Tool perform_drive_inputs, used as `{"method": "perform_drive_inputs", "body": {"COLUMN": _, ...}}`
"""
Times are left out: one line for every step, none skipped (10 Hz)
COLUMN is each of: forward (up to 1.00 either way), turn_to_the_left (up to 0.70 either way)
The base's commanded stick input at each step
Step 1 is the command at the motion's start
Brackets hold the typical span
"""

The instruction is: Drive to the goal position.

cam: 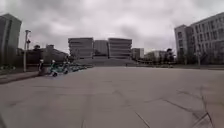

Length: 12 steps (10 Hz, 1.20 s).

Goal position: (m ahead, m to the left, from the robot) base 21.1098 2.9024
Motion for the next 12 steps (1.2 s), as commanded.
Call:
{"method": "perform_drive_inputs", "body": {"forward": 1.0, "turn_to_the_left": -0.11}}
{"method": "perform_drive_inputs", "body": {"forward": 1.0, "turn_to_the_left": 0.0}}
{"method": "perform_drive_inputs", "body": {"forward": 1.0, "turn_to_the_left": 0.0}}
{"method": "perform_drive_inputs", "body": {"forward": 1.0, "turn_to_the_left": 0.0}}
{"method": "perform_drive_inputs", "body": {"forward": 1.0, "turn_to_the_left": 0.0}}
{"method": "perform_drive_inputs", "body": {"forward": 1.0, "turn_to_the_left": 0.0}}
{"method": "perform_drive_inputs", "body": {"forward": 1.0, "turn_to_the_left": 0.0}}
{"method": "perform_drive_inputs", "body": {"forward": 1.0, "turn_to_the_left": 0.0}}
{"method": "perform_drive_inputs", "body": {"forward": 1.0, "turn_to_the_left": 0.0}}
{"method": "perform_drive_inputs", "body": {"forward": 1.0, "turn_to_the_left": 0.0}}
{"method": "perform_drive_inputs", "body": {"forward": 1.0, "turn_to_the_left": 0.0}}
{"method": "perform_drive_inputs", "body": {"forward": 1.0, "turn_to_the_left": 0.0}}
